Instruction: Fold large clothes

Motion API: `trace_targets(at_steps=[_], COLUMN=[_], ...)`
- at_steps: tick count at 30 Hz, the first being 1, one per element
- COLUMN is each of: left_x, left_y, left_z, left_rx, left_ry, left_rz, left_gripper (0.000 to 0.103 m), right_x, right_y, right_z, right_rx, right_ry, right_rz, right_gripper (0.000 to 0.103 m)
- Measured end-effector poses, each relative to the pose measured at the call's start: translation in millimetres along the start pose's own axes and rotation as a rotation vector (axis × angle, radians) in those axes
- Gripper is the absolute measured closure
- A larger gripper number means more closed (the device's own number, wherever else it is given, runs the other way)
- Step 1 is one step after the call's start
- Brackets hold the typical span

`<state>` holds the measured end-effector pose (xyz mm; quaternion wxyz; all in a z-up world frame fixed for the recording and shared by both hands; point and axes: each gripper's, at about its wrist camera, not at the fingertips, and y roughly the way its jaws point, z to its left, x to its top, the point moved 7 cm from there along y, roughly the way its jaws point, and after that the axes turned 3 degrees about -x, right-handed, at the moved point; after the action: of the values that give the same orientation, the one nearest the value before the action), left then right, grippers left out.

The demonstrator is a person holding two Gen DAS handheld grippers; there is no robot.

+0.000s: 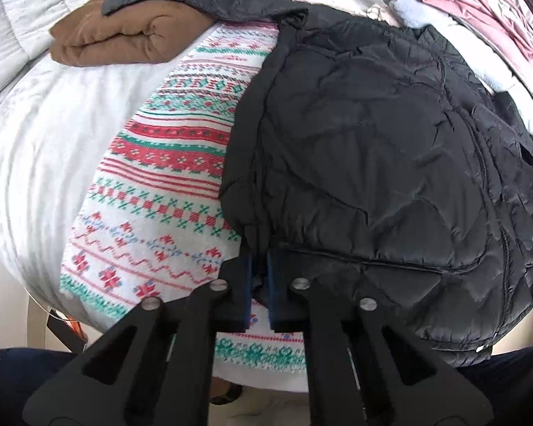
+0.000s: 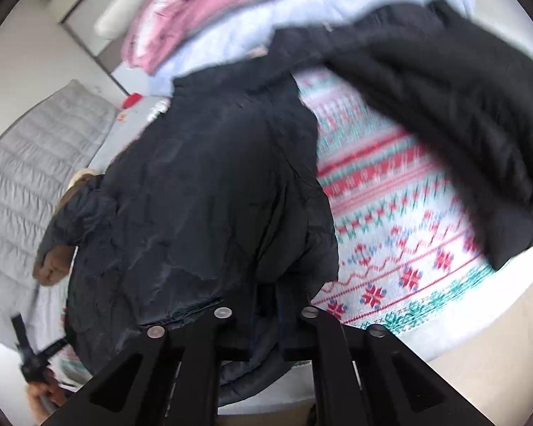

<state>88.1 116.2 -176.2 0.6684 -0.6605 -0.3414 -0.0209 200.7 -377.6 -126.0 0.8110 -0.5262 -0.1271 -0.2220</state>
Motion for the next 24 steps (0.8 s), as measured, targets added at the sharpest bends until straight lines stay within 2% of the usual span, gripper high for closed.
trace_targets(at_steps=[3, 6, 8, 11, 13, 16, 19, 20, 21, 22, 23, 24], left_x=[-7, -14, -17, -17, -14, -4, 9, 17, 23, 27, 36, 41], left_y=[-18, -34, -40, -49, -55, -66, -87, -95, -101, -105, -107, -106], left_z=[4, 5, 4, -1, -2, 5, 10, 11, 10, 7, 1, -5], left_rx=[-0.008, 0.0, 0.008, 0.03, 0.028, -0.002, 0.01, 0.02, 0.014, 0.003, -0.014, -0.024], left_ry=[-0.003, 0.01, 0.018, 0.038, 0.037, 0.004, -0.013, -0.013, -0.016, -0.018, -0.008, 0.005], left_rz=[-0.017, -0.037, -0.049, -0.07, -0.077, -0.08, -0.133, -0.156, -0.174, -0.188, -0.202, -0.204], left_gripper=[0.097, 0.097, 0.097, 0.097, 0.096, 0.093, 0.089, 0.087, 0.08, 0.071, 0.065, 0.053], right_x=[-6, -11, -9, -12, -15, -22, -19, -15, -9, -2, 7, 16], right_y=[-35, -57, -51, -26, -24, -30, -48, -58, -65, -72, -79, -82], right_z=[6, 4, 4, 3, 6, 16, 15, 16, 14, 12, 10, 8], right_rx=[0.007, 0.001, -0.042, -0.098, -0.082, -0.004, 0.002, -0.001, 0.0, 0.003, 0.002, -0.013], right_ry=[0.008, 0.026, 0.003, -0.024, -0.043, -0.071, -0.087, -0.094, -0.095, -0.09, -0.085, -0.092], right_rz=[-0.098, -0.137, -0.117, -0.019, 0.006, 0.04, 0.005, -0.021, -0.042, -0.063, -0.095, -0.122], right_gripper=[0.1, 0.101, 0.101, 0.101, 0.099, 0.097, 0.093, 0.083, 0.068, 0.058, 0.038, 0.028])
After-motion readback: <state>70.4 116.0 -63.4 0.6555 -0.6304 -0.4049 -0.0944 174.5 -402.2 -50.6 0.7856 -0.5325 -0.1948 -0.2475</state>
